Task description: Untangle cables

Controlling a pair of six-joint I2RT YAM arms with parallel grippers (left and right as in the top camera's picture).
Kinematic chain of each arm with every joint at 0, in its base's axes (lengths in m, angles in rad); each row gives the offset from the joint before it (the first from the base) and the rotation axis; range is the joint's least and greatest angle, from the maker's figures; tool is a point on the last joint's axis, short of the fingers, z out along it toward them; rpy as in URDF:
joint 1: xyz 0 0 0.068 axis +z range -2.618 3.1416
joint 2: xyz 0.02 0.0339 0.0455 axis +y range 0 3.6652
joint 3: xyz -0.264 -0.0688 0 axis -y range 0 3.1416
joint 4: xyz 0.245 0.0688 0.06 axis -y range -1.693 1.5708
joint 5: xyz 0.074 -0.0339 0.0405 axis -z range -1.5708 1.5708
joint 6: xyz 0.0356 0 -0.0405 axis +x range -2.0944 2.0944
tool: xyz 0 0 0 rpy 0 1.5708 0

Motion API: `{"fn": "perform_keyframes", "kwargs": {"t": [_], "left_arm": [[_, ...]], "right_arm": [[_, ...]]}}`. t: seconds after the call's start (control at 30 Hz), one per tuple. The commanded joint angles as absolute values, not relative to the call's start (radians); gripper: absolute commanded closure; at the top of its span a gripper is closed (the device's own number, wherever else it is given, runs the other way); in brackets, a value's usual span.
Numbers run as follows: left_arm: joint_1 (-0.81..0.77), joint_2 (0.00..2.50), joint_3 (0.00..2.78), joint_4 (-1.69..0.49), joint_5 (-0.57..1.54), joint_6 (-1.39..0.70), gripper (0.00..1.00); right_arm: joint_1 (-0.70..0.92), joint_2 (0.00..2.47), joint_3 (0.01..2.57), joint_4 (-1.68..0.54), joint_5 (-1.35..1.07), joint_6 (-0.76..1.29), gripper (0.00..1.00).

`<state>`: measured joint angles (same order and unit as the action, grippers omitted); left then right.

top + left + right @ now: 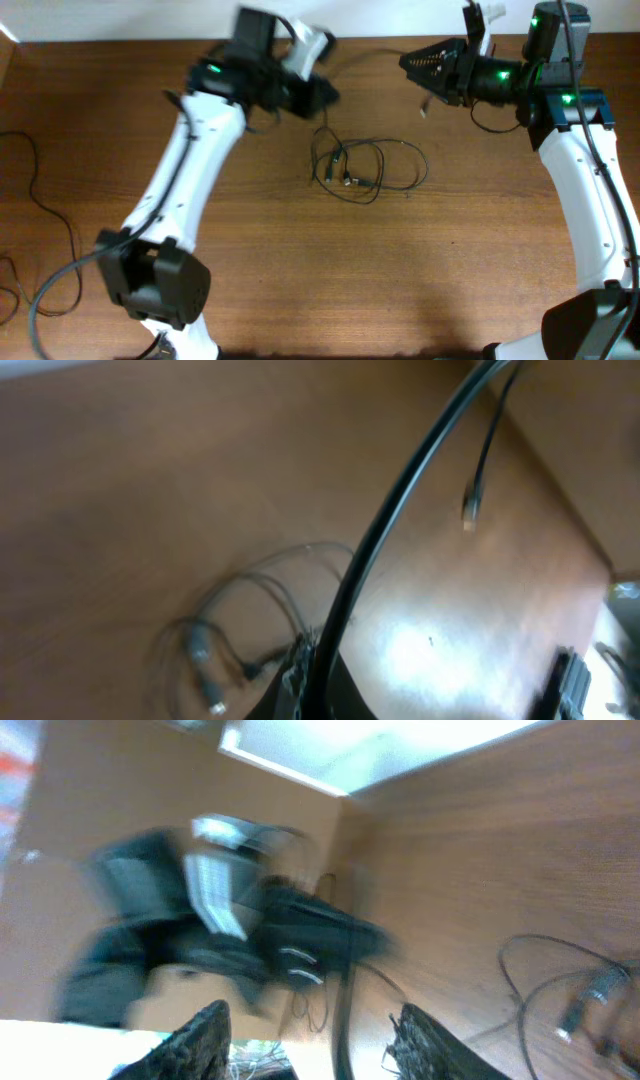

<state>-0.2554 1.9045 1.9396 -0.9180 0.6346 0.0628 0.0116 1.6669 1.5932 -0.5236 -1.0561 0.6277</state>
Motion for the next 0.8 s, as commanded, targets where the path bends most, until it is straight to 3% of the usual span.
{"fn": "perform_keyframes", "kwargs": {"t": [0.0,0.13,0.37,0.77], "left_arm": [[-0.186,1.806,2.169,-1.006,0.483,0.050,1.00],[-0.154,1.769,2.277,-1.079,0.291,0.123,1.00],[-0.087,1.746,2.290,-1.012,-0.015,0.175,1.00],[0.193,1.747,2.290,-0.661,-0.023,0.174,1.00]], "right_arm": [[-0.006,1.647,1.600,-0.667,-0.758,0.483,0.29],[-0.006,1.647,1.600,-0.818,-0.509,0.465,0.20],[-0.006,1.671,1.600,-0.945,-0.363,0.414,0.17],[-0.006,1.728,1.516,-0.978,-0.324,0.415,0.17]]}}
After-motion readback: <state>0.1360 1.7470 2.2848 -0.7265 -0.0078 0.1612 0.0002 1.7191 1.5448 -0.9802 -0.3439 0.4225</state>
